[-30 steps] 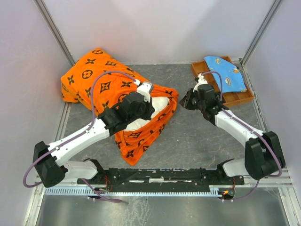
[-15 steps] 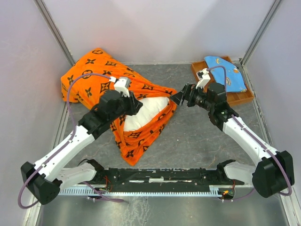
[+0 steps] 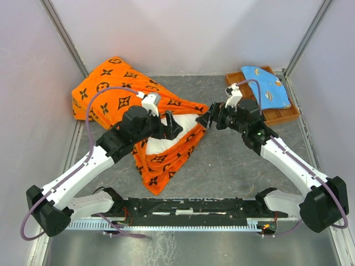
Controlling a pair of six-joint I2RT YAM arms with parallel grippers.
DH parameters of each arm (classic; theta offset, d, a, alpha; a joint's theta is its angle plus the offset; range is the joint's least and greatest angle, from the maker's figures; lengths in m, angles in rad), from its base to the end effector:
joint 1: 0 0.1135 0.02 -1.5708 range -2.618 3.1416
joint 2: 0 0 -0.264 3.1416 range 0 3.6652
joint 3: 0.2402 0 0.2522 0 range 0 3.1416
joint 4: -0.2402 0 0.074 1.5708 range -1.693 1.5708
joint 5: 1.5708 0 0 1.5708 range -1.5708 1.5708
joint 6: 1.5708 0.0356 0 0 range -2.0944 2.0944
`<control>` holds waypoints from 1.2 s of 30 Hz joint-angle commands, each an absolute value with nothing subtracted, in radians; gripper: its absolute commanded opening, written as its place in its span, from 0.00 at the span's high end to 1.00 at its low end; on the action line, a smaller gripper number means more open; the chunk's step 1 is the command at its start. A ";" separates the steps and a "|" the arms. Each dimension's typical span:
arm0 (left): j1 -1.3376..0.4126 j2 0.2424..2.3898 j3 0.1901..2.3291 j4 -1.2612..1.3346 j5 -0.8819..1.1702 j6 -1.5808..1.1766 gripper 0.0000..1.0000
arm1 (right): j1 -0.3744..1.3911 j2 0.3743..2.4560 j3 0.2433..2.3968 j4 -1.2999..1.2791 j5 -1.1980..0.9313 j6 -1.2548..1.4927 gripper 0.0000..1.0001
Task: Remove the pillowcase from the pillow
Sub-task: Remove the pillow from the pillowcase.
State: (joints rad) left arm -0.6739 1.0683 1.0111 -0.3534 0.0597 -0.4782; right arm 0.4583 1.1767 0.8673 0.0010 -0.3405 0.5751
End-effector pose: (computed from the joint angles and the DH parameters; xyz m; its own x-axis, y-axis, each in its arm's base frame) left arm 0.1872 -0.1522 0.3470 -0.5832 -0.1221 -0.8031 0.4475 0.7768 -0.4431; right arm 0.2393 0.1313 0.3072 -0.6105 0.2705 -0.7444 -0.4413 0.6642 0.6033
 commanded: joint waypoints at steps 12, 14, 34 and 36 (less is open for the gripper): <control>-1.023 1.269 1.084 -0.591 -0.805 -0.947 0.01 | 0.452 1.220 0.941 -0.211 0.040 0.612 0.01; -1.022 1.302 1.129 -0.653 -0.903 -0.983 0.01 | 0.452 1.221 0.942 -0.213 0.047 0.606 0.01; -0.724 1.725 1.177 -0.365 -0.675 -0.791 0.01 | 0.427 1.241 0.940 -0.225 0.029 0.558 0.01; -0.716 1.772 1.149 -0.347 -0.658 -0.783 0.01 | 0.426 1.245 0.939 -0.226 0.029 0.555 0.01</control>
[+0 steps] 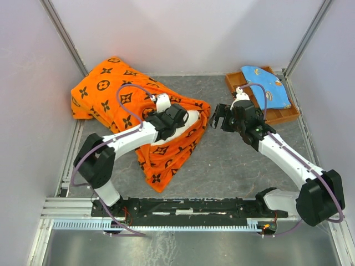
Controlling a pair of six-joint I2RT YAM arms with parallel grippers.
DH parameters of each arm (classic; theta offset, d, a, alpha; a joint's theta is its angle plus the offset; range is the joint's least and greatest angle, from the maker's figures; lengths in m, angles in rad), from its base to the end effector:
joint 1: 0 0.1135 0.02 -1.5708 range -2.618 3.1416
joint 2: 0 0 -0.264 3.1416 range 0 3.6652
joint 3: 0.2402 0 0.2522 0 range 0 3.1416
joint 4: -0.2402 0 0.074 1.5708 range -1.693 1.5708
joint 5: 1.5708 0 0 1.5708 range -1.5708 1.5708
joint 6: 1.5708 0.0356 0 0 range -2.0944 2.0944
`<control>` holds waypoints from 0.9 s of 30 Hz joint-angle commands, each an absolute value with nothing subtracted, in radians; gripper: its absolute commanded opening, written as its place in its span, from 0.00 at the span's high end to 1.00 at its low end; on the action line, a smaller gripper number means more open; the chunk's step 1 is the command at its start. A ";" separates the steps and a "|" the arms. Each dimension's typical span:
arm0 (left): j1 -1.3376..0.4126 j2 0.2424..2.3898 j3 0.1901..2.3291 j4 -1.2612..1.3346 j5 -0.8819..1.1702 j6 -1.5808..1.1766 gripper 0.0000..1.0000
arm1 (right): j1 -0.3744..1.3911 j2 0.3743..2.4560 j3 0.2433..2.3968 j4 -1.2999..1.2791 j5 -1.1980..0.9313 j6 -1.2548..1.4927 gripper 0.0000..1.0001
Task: Remove the pillowcase from the pillow
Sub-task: Remove the pillow from the pillowcase.
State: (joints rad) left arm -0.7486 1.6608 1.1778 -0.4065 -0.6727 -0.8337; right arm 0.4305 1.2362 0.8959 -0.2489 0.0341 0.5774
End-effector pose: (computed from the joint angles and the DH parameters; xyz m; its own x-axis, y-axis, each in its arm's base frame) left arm 0.2735 -0.2238 0.2367 -0.5638 -0.2667 -0.7817 -0.2568 0.9561 -0.1410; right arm 0.2507 0.1138 0.2768 -0.6367 0.3079 -0.7069 -0.0522 0.8975 0.4379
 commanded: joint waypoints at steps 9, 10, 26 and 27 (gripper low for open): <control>-0.686 1.757 1.005 -0.208 -0.465 -0.673 0.97 | 0.421 1.302 0.934 -0.211 -0.001 0.556 0.01; -0.684 1.740 1.013 -0.222 -0.465 -0.661 0.97 | 0.422 1.306 0.935 -0.205 -0.009 0.560 0.01; -0.676 1.330 1.049 -0.306 -0.401 -0.564 0.97 | 0.553 1.438 1.087 -0.113 -0.026 0.550 0.03; -0.676 1.320 1.048 -0.313 -0.410 -0.562 0.97 | 0.576 1.440 1.104 -0.114 -0.009 0.541 0.03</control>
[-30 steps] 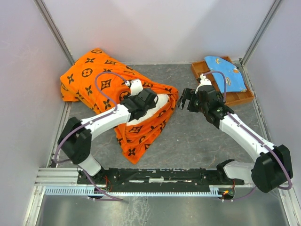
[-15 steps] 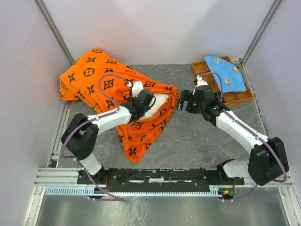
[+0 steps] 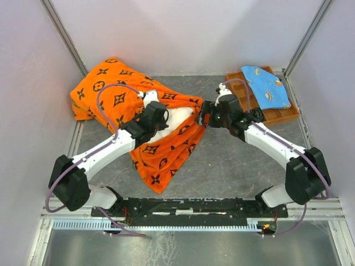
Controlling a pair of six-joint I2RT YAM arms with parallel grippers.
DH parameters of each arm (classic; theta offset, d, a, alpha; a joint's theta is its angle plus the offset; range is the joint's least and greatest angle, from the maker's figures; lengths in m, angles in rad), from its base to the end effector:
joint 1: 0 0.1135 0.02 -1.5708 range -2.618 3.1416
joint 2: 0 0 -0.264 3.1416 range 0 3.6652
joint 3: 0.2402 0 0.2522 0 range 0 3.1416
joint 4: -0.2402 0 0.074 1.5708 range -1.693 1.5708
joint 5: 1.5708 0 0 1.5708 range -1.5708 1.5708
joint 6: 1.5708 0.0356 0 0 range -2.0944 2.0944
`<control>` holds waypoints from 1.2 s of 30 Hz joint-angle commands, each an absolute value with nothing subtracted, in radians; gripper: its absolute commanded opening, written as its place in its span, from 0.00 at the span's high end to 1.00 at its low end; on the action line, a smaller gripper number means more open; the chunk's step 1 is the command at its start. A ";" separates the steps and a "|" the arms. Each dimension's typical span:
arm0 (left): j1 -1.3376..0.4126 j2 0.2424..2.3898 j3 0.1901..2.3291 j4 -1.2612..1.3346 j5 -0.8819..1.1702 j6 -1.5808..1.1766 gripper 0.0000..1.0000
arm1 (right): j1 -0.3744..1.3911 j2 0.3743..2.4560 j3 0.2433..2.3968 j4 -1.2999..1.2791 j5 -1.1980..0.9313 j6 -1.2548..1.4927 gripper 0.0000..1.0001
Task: Remove the pillowcase from the pillow
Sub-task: Remove the pillow from the pillowcase.
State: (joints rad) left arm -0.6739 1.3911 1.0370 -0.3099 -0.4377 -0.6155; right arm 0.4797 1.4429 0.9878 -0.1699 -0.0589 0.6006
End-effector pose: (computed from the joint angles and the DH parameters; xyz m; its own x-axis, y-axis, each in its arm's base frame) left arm 0.2493 -0.1798 0.2791 -0.5689 -0.2149 -0.7938 -0.0295 0.9700 -0.2414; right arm 0.2843 0.1503 0.2575 -0.7125 0.2653 -0.6496 -0.1217 0.8650 0.4867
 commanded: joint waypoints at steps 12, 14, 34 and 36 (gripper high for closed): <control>-0.674 1.230 1.047 -0.346 -0.457 -0.548 0.97 | 0.631 1.634 1.271 -0.241 0.111 0.513 0.32; -0.666 1.215 1.057 -0.359 -0.465 -0.535 0.97 | 0.616 1.624 1.237 -0.250 0.138 0.495 0.39; -0.617 1.140 1.153 -0.267 -0.346 -0.551 0.97 | 0.484 1.644 0.931 0.083 -0.193 0.637 0.87; -0.616 1.157 1.159 -0.237 -0.333 -0.554 0.97 | 0.506 1.622 0.926 0.150 -0.265 0.624 0.73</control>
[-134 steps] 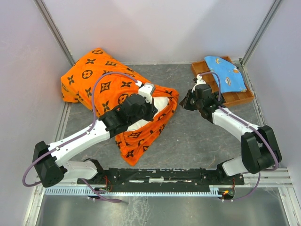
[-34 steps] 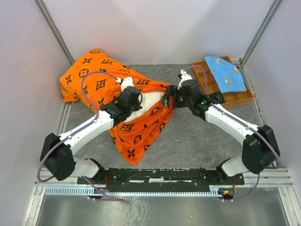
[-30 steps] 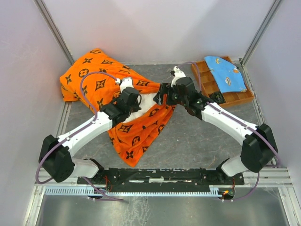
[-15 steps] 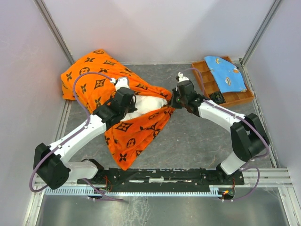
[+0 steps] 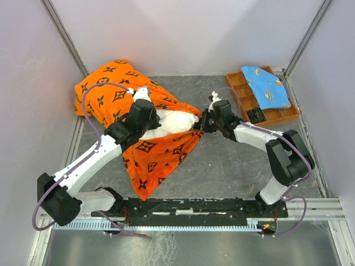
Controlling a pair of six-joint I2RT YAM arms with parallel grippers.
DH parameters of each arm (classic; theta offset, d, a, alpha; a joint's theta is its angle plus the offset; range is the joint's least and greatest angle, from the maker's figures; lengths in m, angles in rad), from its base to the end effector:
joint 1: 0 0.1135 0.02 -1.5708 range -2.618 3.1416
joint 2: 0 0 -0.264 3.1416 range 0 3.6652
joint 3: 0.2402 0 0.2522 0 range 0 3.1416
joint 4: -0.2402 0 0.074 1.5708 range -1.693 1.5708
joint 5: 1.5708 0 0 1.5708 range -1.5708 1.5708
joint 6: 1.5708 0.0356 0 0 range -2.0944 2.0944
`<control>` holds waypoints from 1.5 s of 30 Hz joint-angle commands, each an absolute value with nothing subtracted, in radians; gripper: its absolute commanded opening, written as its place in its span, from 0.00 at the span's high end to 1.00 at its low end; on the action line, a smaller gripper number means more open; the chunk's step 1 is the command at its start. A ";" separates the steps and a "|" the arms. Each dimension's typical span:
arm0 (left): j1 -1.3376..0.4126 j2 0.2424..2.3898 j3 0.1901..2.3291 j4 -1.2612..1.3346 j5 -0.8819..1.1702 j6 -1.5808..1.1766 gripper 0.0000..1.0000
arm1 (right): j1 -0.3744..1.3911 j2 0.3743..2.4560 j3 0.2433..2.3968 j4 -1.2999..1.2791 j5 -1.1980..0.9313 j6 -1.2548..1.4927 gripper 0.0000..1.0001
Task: Remove the pillowcase from the pillow
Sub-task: Remove the pillow from the pillowcase.
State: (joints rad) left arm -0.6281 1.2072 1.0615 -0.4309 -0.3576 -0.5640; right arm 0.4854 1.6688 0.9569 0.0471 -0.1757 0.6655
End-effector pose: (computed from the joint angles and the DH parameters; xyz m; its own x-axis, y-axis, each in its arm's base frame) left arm 0.2235 -0.1469 0.3255 -0.5401 -0.2266 -0.8105 0.0287 0.9575 -0.2869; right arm 0.3123 0.1717 0.1944 -0.7880 0.2717 -0.5525 -0.1201 0.8123 0.5708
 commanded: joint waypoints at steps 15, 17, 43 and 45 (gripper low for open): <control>-0.617 1.345 1.303 -0.199 -0.367 -0.536 0.97 | 0.669 1.173 0.901 0.070 0.034 0.478 0.01; -0.617 1.368 1.320 -0.185 -0.357 -0.546 0.97 | 0.730 1.199 0.909 0.104 0.053 0.485 0.01; -0.567 1.500 1.702 -0.329 -0.477 -0.444 0.97 | 1.251 1.612 0.837 0.206 0.132 0.526 0.86; -0.554 1.523 1.761 -0.353 -0.483 -0.427 0.97 | 1.283 1.635 0.819 0.200 0.141 0.523 0.84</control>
State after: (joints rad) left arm -0.6033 1.5269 1.5192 -0.6785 -0.3836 -0.5018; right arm 1.1473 1.5600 0.9062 0.3477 0.2901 0.4789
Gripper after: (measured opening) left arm 0.089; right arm 0.147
